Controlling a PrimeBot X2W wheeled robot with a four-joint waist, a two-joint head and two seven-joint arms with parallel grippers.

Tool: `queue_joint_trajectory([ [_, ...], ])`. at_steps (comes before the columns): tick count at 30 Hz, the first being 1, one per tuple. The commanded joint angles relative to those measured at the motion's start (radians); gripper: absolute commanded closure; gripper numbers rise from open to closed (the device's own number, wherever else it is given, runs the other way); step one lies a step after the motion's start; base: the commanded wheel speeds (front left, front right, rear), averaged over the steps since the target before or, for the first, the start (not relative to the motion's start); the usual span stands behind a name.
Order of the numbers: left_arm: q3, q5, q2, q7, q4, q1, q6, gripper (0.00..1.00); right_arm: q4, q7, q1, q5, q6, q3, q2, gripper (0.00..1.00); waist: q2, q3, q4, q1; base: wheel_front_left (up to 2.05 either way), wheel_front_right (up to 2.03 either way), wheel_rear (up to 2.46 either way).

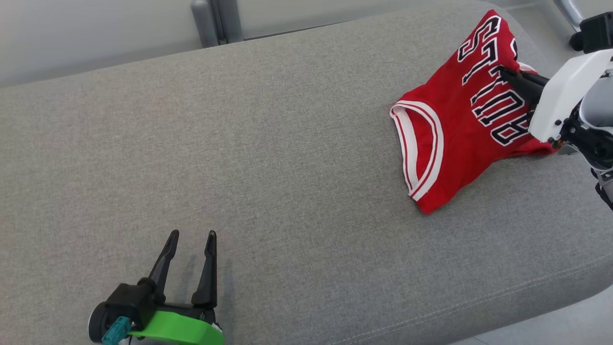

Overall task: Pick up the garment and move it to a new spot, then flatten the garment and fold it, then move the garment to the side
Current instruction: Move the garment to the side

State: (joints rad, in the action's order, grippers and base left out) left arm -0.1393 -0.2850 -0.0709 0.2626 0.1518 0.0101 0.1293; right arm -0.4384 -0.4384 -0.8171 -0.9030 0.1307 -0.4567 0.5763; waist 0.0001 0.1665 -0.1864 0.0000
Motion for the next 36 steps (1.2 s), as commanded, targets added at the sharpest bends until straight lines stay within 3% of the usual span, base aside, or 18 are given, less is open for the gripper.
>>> queue_joint_trajectory([
  [1,-0.008,0.008,-0.006,0.002,0.003,-0.019,0.002,0.00,-0.015,0.013,-0.019,0.024,0.000,0.024,-0.008,1.00,-0.0001,0.020,-0.010,0.0000,0.00,0.00,0.00],
  [13,-0.029,-0.003,-0.019,0.002,0.019,-0.028,0.002,0.00,-0.132,0.053,-0.101,0.127,0.000,0.139,-0.037,1.00,-0.0001,0.037,0.037,0.0000,0.00,0.00,0.00],
  [22,-0.049,-0.009,-0.025,0.002,0.032,-0.015,0.002,0.00,-0.304,0.123,-0.077,0.242,0.000,0.227,-0.004,1.00,-0.0001,0.032,0.061,0.0000,0.00,0.00,0.00],
  [23,-0.051,-0.009,-0.028,0.002,0.033,-0.017,0.002,0.00,-0.334,0.165,-0.081,0.270,-0.001,0.255,0.001,0.78,-0.0001,0.032,0.063,0.0000,0.00,0.00,0.00],
  [24,-0.048,-0.014,-0.027,0.002,0.033,-0.017,0.002,0.00,-0.371,0.211,-0.085,0.299,-0.001,0.283,0.002,0.00,-0.0001,0.032,0.066,0.0000,0.00,0.00,0.00],
  [30,-0.041,-0.034,-0.025,0.002,0.023,-0.016,0.002,0.00,-0.553,0.405,-0.071,0.417,0.000,0.403,-0.064,0.00,-0.0001,0.025,0.077,0.0000,0.00,0.00,0.00],
  [36,-0.016,-0.032,-0.035,0.003,0.020,0.011,0.002,0.00,-0.544,0.537,-0.039,0.450,0.000,0.387,-0.122,0.00,-0.0001,0.007,0.063,0.0000,0.00,0.00,0.00],
])
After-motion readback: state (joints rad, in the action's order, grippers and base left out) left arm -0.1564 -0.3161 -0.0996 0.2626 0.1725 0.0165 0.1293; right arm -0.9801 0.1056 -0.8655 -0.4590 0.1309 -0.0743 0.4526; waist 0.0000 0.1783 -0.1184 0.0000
